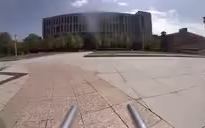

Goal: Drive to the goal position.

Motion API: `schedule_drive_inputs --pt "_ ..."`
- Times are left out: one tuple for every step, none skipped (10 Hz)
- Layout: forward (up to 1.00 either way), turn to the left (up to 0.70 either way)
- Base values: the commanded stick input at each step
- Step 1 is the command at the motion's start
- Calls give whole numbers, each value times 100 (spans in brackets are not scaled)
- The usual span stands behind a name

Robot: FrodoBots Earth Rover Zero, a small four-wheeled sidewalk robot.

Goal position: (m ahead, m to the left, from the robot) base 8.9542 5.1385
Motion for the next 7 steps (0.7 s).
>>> schedule_drive_inputs --pt "70 0" --pt "70 0" --pt "70 0" --pt "70 0" --pt "70 0" --pt "70 0" --pt "70 0"
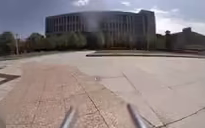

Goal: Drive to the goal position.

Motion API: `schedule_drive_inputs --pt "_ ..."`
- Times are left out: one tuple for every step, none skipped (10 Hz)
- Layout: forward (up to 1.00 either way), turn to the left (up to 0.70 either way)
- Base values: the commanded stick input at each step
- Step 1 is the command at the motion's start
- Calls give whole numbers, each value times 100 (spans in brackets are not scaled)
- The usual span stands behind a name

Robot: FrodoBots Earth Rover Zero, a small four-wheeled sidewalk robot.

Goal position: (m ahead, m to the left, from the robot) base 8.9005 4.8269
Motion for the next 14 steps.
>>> schedule_drive_inputs --pt "70 0" --pt "70 0" --pt "70 0" --pt "70 0" --pt "70 0" --pt "70 0" --pt "70 0" --pt "70 0" --pt "70 0" --pt "70 0" --pt "70 0" --pt "70 0" --pt "70 0" --pt "70 0"
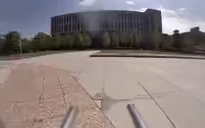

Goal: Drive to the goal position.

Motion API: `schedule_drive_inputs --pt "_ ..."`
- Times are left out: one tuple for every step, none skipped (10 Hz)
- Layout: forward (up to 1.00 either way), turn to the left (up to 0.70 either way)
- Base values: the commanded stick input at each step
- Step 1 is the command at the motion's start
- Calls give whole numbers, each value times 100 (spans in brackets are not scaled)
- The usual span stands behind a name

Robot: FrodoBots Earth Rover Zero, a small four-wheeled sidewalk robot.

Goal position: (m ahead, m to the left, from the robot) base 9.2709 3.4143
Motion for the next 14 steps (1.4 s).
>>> schedule_drive_inputs --pt "70 0" --pt "70 0" --pt "70 0" --pt "70 0" --pt "70 0" --pt "70 0" --pt "70 1" --pt "70 14" --pt "70 26" --pt "70 35" --pt "70 31" --pt "70 19" --pt "70 6" --pt "70 0"
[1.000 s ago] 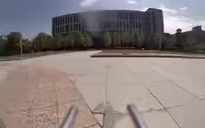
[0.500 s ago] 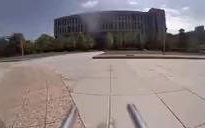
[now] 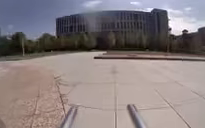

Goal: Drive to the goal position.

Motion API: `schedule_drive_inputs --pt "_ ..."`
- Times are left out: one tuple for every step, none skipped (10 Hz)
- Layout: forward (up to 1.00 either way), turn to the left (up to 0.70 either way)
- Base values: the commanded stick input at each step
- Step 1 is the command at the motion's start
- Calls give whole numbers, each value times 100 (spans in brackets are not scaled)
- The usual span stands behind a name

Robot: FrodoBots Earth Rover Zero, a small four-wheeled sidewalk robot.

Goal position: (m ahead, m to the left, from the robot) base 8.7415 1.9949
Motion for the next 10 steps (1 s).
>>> schedule_drive_inputs --pt "70 0" --pt "70 0" --pt "70 0" --pt "70 0" --pt "70 0" --pt "70 0" --pt "70 0" --pt "70 0" --pt "70 0" --pt "70 0"
